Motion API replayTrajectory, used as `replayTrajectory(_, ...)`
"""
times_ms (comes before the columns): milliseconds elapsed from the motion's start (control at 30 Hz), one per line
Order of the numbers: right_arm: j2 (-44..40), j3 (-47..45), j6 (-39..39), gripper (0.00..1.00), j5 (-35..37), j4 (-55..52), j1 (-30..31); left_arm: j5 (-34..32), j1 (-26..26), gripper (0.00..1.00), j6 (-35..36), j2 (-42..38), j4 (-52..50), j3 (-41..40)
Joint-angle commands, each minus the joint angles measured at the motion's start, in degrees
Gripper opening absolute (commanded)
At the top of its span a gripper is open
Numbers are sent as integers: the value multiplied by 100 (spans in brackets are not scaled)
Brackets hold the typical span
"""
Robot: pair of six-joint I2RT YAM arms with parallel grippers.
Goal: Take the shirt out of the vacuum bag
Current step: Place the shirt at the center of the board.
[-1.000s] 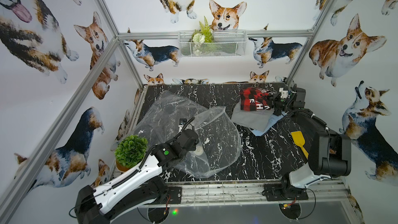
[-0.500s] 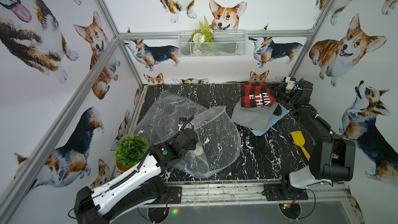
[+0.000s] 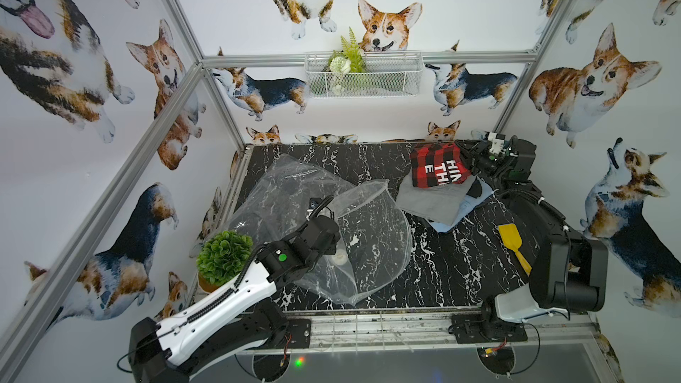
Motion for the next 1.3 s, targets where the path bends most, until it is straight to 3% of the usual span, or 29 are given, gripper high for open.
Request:
replayTrajectory(0,-239,125,-643,40,171,-880,-30,87,19,0,27,33,-61,46)
replayTrajectory(300,-774,-4,-1611,44,631,-1965,-241,122,28,0,36,36,-79,58)
replayTrajectory(400,-1096,77,-2261,43,1129,-2669,-259,114,28,0,38,11,-105,46)
replayTrajectory(533,-1484,-111,-2716,46,1588,-2764,-251,112,25,0,25,-36,-79,-23)
replayTrajectory(733,-1097,26,-2695,46,1421,-2642,-242,173,32,0,20,3,-53,-26)
replayTrajectory(967,-274,990,-3105,47,1221,-3109,-253,167,28,0,11,-39,-52,-65)
replayTrajectory(1167,-52,1313,-3570,49,1457,-3570,-197,132,34,0,32,-54,-59,-99)
replayTrajectory(1267,223,1704,-4149,49,1813,-4114,172,108,28,0,55,-71,-77,-87)
